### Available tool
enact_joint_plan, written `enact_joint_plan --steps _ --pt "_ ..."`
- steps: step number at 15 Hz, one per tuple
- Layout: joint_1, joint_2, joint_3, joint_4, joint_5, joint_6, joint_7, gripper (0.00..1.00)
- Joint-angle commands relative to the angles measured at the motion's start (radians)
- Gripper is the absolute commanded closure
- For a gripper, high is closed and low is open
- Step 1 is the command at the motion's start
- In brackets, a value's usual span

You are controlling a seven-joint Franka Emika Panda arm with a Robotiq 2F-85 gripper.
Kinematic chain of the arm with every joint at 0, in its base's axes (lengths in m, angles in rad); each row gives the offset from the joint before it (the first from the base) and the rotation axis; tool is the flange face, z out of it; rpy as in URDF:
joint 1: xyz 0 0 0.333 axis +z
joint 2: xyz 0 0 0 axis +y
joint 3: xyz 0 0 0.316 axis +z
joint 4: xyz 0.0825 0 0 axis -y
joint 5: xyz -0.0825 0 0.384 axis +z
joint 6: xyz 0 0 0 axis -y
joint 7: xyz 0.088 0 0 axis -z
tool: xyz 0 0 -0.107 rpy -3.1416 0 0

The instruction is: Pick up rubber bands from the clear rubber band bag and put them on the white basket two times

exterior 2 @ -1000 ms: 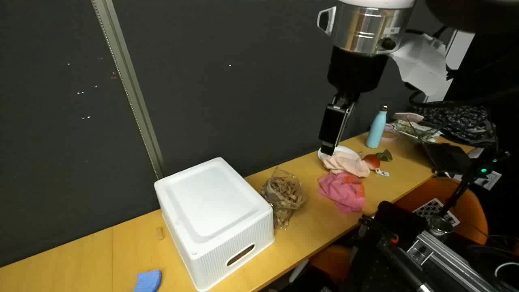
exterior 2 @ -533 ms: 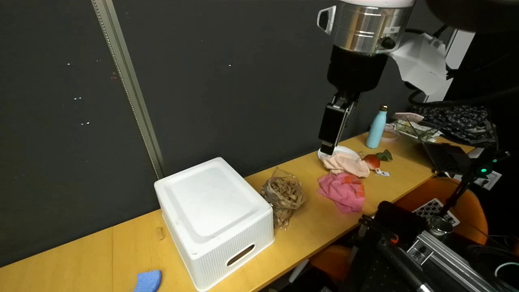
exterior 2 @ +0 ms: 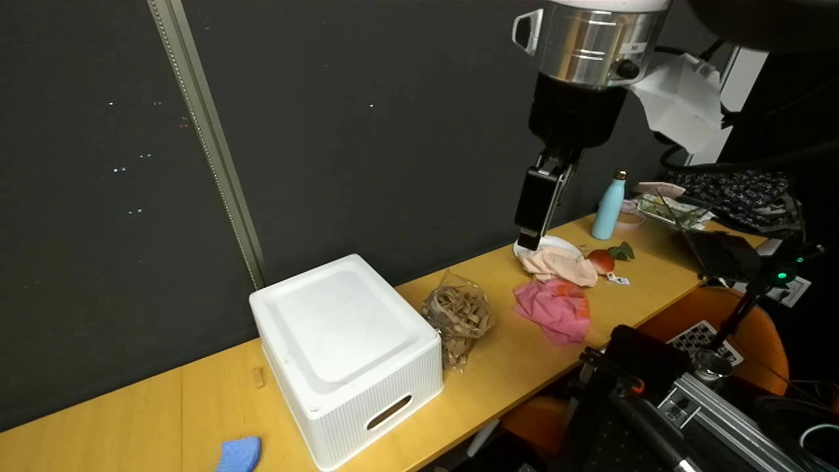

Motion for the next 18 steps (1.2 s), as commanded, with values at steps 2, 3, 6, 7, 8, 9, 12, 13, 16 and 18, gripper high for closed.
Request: enact_joint_plan --steps 2,3,6,7,8,9,12,13,16,18 --pt "0.028 -0.04 -0.006 0.034 -0.014 0.014 -0.027 0.0" --pt "0.028 -0.048 -0.006 0.033 -0.03 0.042 -0.035 0.0" --pt "0.014 -0.042 -0.027 0.013 -0.059 0.177 -0.049 0.0" --pt "0.008 -0.03 -0.039 -0.005 -0.061 0.239 -0.05 0.0" --pt "0.002 -0.014 -0.05 -0.02 -0.056 0.287 -0.048 0.0" --pt "-0.001 0.01 -0.065 -0.035 -0.038 0.333 -0.05 0.0" --pt "-0.017 0.093 -0.101 -0.074 -0.022 0.455 -0.066 0.0" --pt "-0.023 0.12 -0.112 -0.082 -0.018 0.487 -0.071 0.0" --pt "-0.037 0.211 -0.152 -0.08 0.005 0.546 -0.105 0.0" --pt "-0.04 0.264 -0.172 -0.068 0.042 0.548 -0.129 0.0"
